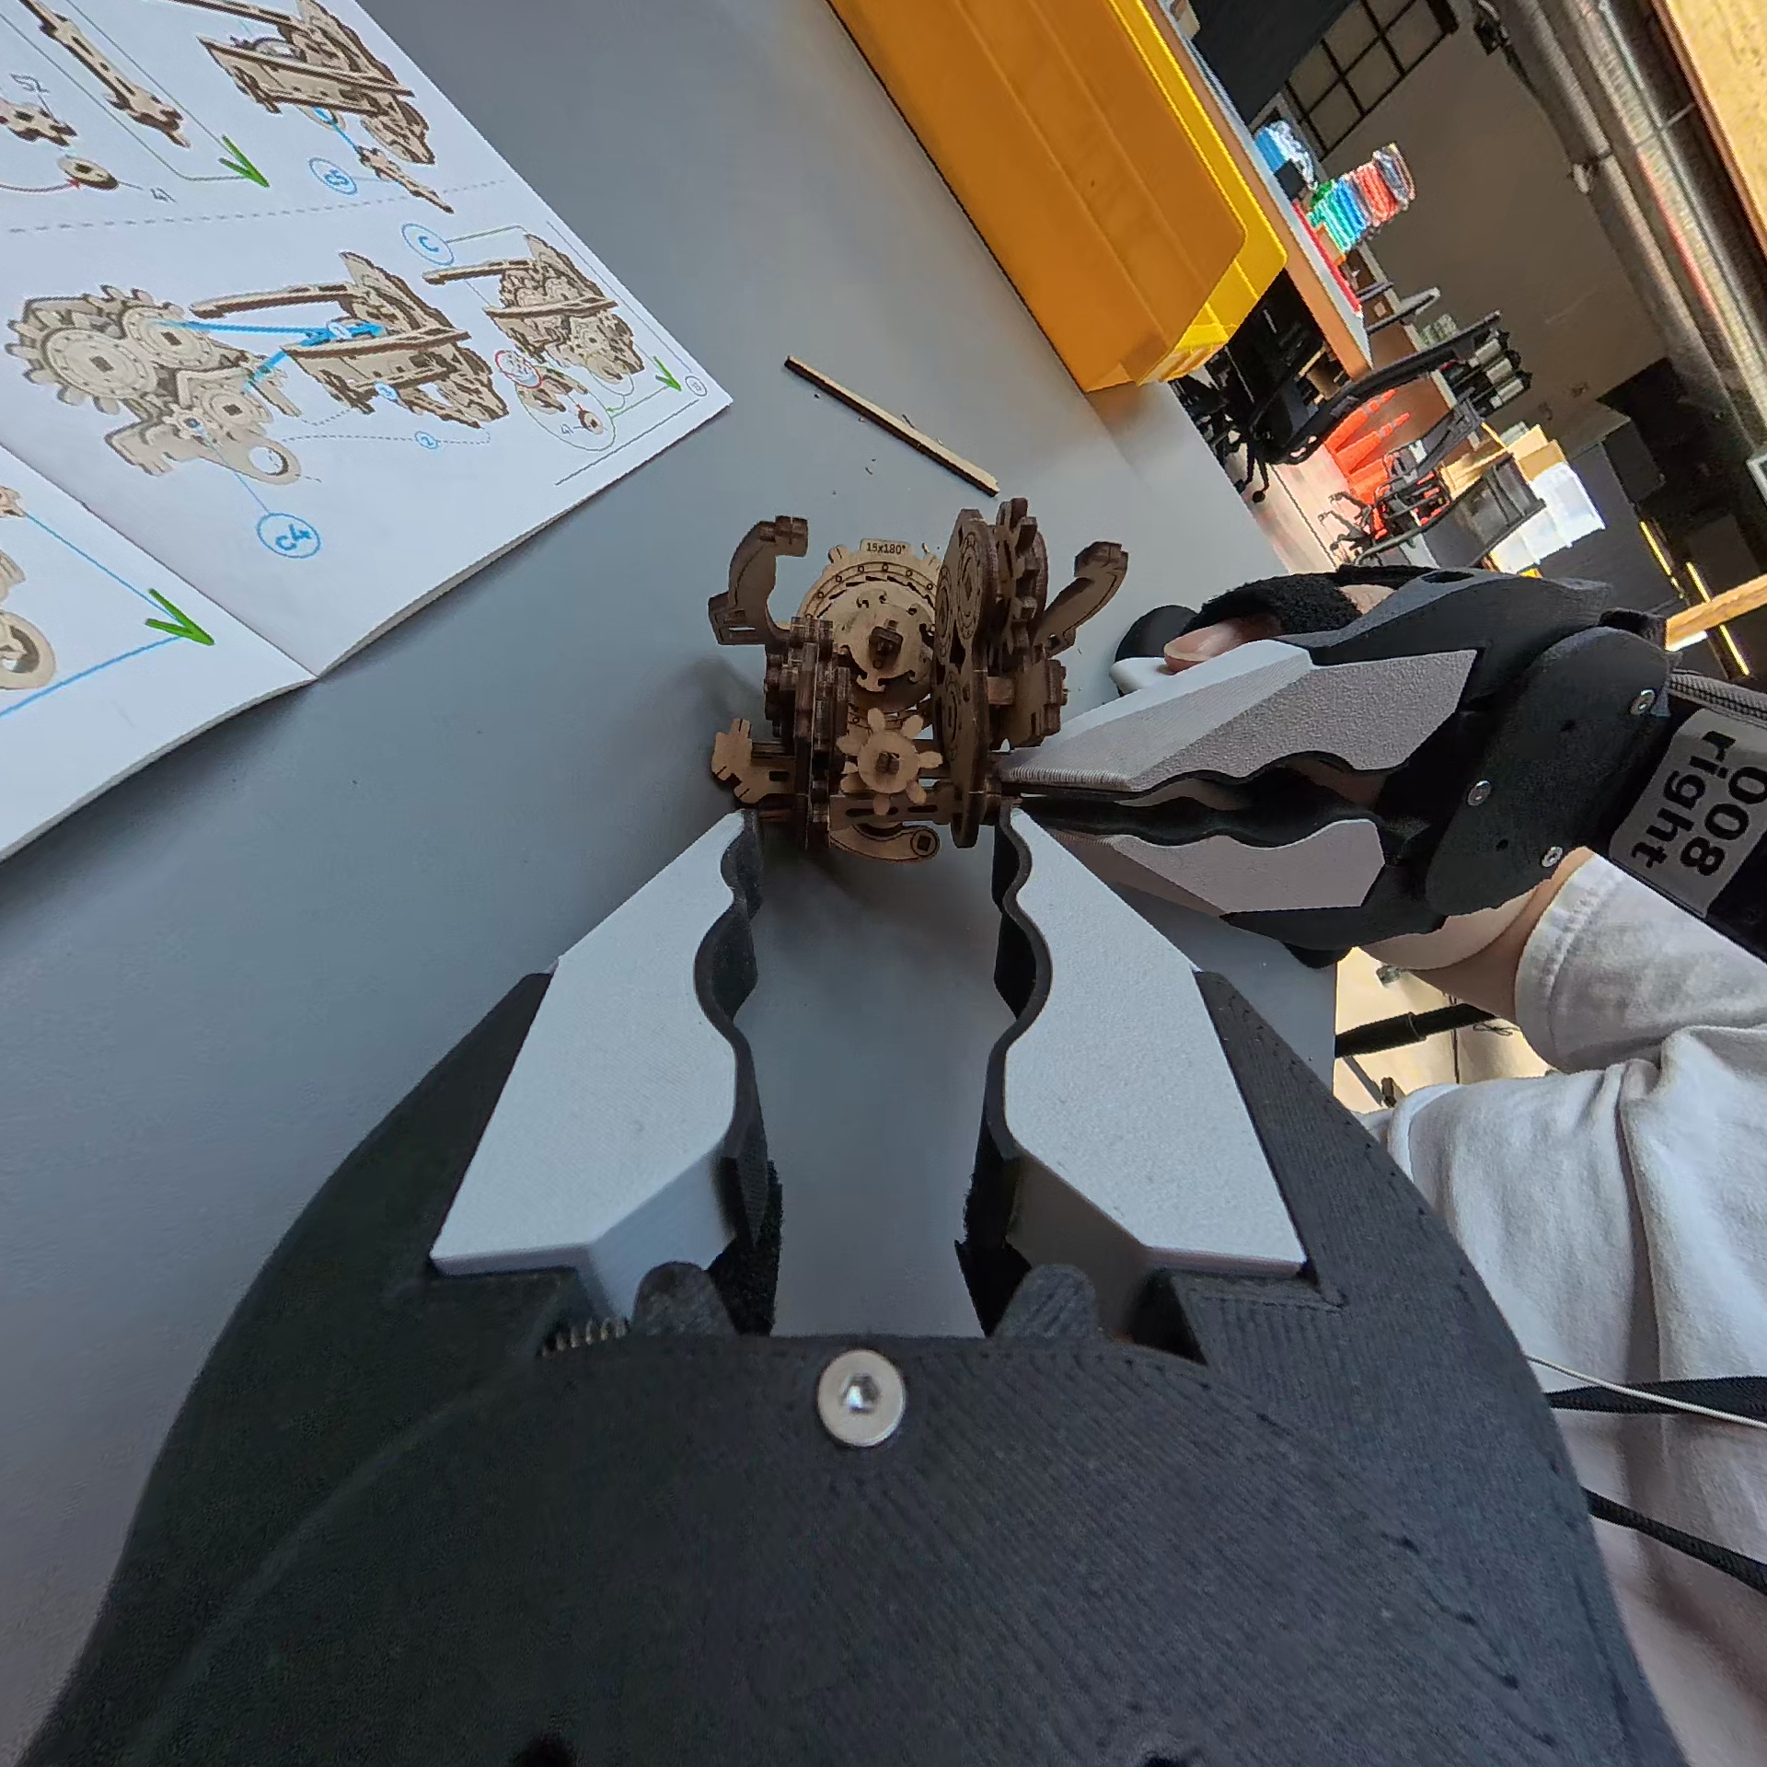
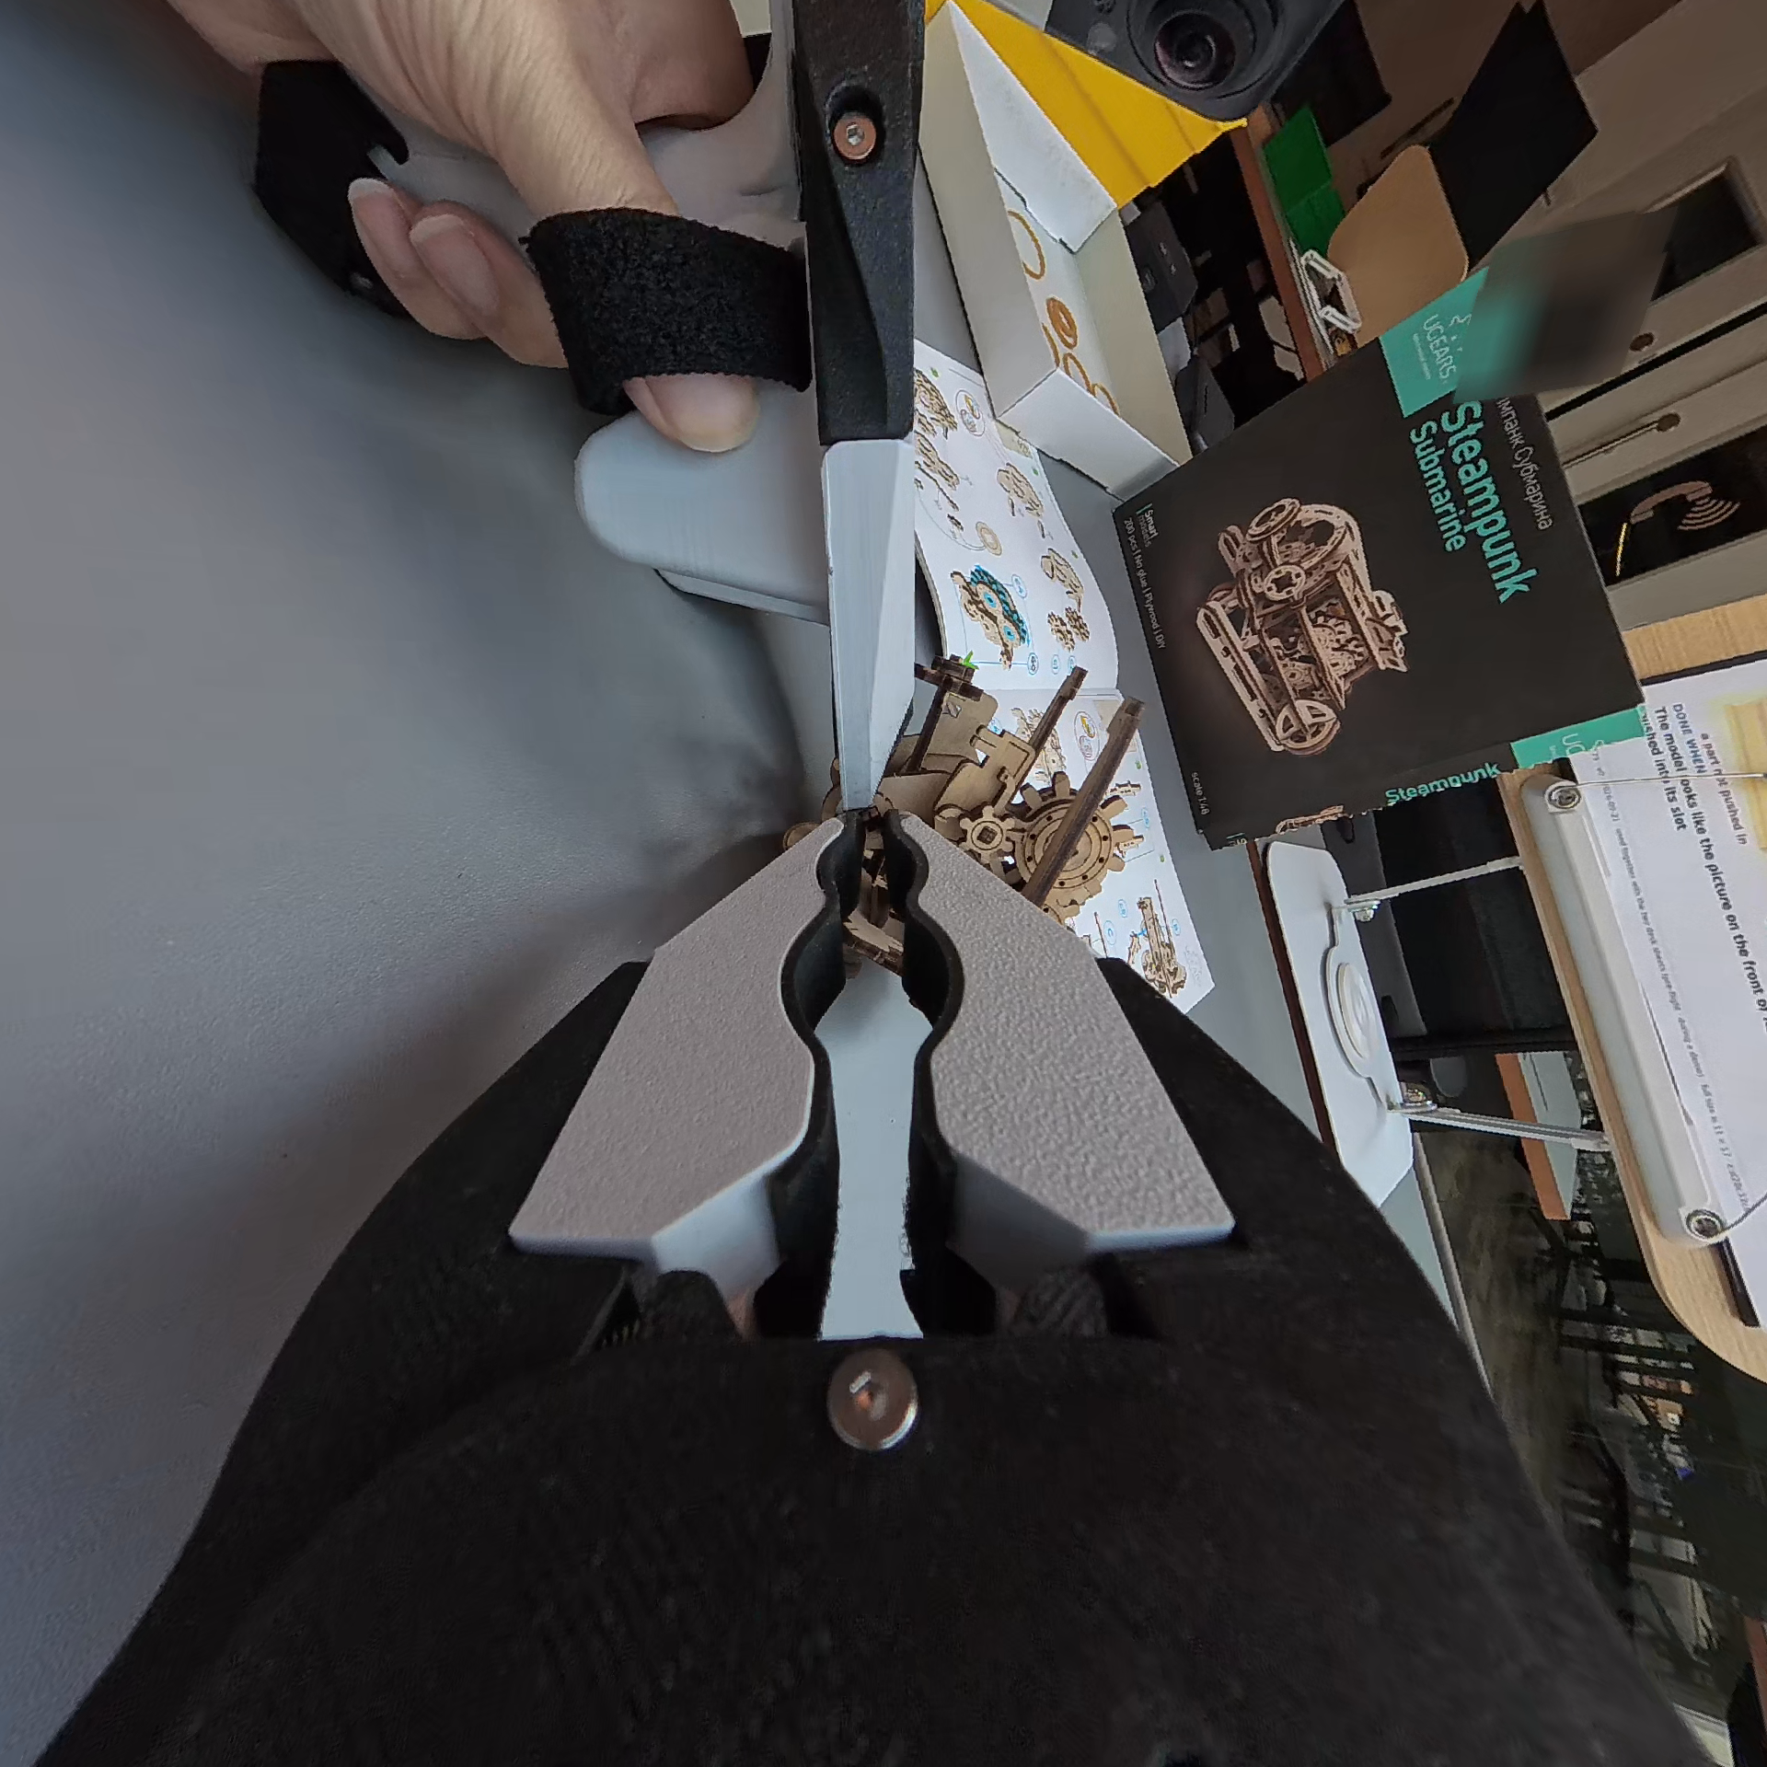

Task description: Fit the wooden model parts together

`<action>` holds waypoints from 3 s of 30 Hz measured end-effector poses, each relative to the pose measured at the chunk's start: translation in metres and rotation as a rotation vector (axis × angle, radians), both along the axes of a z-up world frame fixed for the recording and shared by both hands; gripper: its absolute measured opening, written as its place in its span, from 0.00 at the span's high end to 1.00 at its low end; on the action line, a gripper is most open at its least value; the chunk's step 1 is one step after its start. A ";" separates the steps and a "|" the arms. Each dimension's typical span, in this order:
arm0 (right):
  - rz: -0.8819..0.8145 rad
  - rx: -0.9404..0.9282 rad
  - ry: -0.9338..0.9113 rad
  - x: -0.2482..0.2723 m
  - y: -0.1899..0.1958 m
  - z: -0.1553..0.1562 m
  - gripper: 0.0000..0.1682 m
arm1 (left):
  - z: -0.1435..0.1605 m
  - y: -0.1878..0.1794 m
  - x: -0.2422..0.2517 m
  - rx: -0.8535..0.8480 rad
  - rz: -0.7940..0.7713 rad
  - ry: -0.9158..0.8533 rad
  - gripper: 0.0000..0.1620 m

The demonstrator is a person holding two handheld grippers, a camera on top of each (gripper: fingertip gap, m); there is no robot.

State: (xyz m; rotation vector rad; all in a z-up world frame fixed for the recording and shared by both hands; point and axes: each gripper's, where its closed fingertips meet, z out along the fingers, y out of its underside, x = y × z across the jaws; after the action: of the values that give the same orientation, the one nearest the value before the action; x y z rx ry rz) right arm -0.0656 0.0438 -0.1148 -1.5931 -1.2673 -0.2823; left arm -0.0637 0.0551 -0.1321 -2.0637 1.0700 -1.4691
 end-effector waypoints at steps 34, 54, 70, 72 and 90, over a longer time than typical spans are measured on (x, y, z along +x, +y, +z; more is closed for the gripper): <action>0.088 -0.061 0.310 0.027 -0.014 0.043 0.90 | -0.002 -0.012 -0.004 0.053 -0.090 0.026 0.71; 0.376 -0.868 0.504 0.008 0.014 -0.004 0.46 | -0.001 -0.012 -0.002 0.131 -0.110 0.042 0.71; 0.374 -0.882 0.468 0.000 0.018 -0.011 0.57 | 0.000 -0.008 -0.002 0.141 -0.093 0.037 0.71; 0.369 -0.858 0.444 0.000 0.018 -0.012 0.57 | 0.000 -0.008 -0.002 0.140 -0.089 0.039 0.71; 0.375 -0.738 0.377 0.006 0.024 -0.010 0.56 | 0.000 -0.003 -0.005 0.079 -0.038 0.022 0.71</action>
State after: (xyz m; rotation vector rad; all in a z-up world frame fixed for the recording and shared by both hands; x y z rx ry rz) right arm -0.0596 0.0678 -0.1247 -1.8333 -1.4073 0.7713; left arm -0.0687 0.0525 -0.1320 -2.0194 1.1635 -1.4018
